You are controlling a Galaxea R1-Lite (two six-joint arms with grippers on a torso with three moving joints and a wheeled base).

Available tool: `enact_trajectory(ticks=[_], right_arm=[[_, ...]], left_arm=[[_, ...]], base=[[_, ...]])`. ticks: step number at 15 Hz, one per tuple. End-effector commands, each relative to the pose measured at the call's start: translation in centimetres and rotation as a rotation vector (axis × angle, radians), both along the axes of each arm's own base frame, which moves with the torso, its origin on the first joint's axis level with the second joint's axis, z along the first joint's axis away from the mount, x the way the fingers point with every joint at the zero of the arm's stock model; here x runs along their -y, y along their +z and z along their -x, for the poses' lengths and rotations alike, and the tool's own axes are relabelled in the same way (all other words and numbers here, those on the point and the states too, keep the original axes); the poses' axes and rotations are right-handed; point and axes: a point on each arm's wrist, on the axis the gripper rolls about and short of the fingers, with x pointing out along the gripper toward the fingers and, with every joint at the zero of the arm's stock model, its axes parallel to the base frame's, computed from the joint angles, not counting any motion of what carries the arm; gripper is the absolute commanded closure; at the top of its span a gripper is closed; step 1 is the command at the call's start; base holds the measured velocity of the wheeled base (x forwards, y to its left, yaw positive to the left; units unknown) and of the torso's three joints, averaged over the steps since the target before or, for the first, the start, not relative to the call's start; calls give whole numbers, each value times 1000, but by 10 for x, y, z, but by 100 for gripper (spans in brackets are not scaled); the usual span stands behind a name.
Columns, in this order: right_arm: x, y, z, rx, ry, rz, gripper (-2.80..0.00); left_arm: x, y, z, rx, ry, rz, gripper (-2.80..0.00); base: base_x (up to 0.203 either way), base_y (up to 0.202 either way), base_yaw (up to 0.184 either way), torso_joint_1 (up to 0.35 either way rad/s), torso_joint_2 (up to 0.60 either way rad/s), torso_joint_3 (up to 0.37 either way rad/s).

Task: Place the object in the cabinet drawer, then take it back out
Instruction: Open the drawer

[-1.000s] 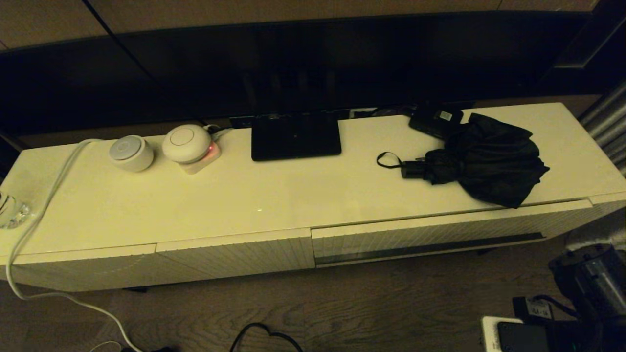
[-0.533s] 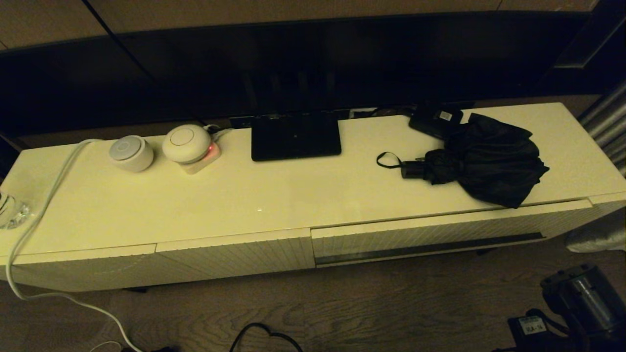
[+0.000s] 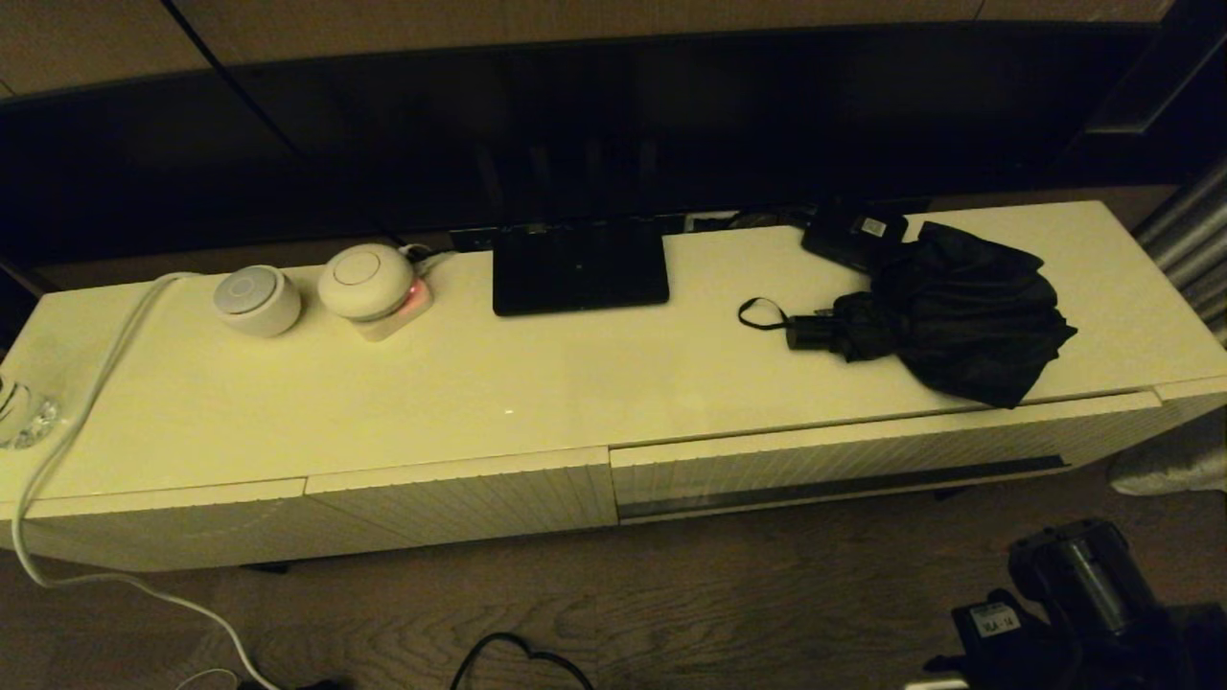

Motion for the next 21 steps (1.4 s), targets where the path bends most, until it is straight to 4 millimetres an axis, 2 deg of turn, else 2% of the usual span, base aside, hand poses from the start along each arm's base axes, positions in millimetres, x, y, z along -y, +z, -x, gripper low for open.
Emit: enact_trajectory(ticks=[1,6,11,15,21], right_arm=[[1,-14,1,-61,19,37,0],[6,-17,-13,81,79,73,0],[3,-11,-11,197,129,62,0],[0,-15,-15,217,137,61,0],[1,-12,-24,269,117,47,0]], left_arm=[[0,-1,0,-3,0,1,0],[0,-1,0,-3,0,0,0],[0,-1,0,-3,0,1,0],[0,-1,0,-3,0,1,0],[0,-1,0,-3,0,-1,0]], base=[[0,0,0,0,0,0],[0,0,0,0,0,0],[0,0,0,0,0,0],[0,0,0,0,0,0],[0,0,0,0,0,0]])
